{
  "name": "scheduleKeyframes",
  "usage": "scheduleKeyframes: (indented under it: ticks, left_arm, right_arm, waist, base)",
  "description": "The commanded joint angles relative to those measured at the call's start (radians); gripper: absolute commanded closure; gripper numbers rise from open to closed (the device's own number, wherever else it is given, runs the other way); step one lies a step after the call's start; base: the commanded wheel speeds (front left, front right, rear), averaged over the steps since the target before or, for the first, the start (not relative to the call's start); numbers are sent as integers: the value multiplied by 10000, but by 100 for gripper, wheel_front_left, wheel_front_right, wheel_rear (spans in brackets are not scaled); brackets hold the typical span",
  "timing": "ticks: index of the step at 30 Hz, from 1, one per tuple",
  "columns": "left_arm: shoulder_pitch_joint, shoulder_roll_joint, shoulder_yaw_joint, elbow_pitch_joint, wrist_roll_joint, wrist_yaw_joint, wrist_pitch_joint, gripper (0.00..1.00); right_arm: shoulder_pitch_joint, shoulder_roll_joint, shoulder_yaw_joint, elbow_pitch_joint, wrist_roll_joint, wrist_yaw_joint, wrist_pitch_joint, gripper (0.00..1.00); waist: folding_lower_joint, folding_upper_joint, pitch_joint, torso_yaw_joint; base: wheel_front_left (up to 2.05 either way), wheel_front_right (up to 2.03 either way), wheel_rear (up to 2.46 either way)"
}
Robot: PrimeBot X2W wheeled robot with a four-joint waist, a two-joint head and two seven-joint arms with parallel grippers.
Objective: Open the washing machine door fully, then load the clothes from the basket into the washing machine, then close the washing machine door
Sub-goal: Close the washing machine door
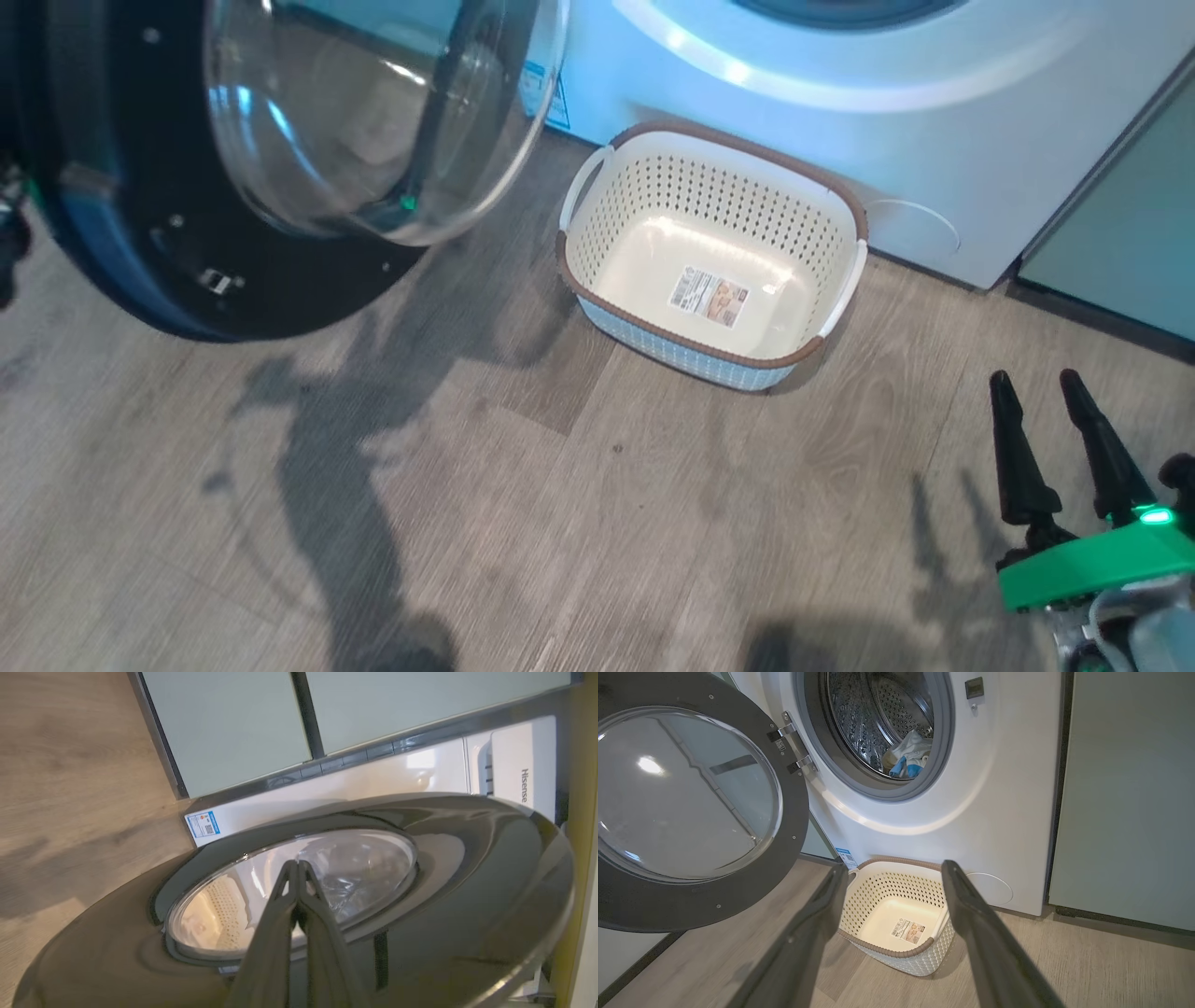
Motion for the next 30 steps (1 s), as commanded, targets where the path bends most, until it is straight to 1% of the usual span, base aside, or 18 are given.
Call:
scheduleKeyframes:
  ticks: [1,18,30]
  left_arm:
    - [60,394,68,-485,26,-70,227,100]
    - [912,-565,-550,-1513,-178,-70,1321,100]
    - [1236,-1304,-549,-1902,-511,-36,1465,100]
  right_arm:
    - [130,5,106,-258,-18,2,-96,0]
    - [639,357,33,-139,15,2,-96,0]
    - [856,514,-97,-139,17,2,-96,0]
  waist:
    - [0,0,-172,-10]
    - [0,0,-1243,-30]
    - [0,0,-1575,-399]
  base:
    - [0,0,0]
    - [0,0,0]
    - [0,0,0]
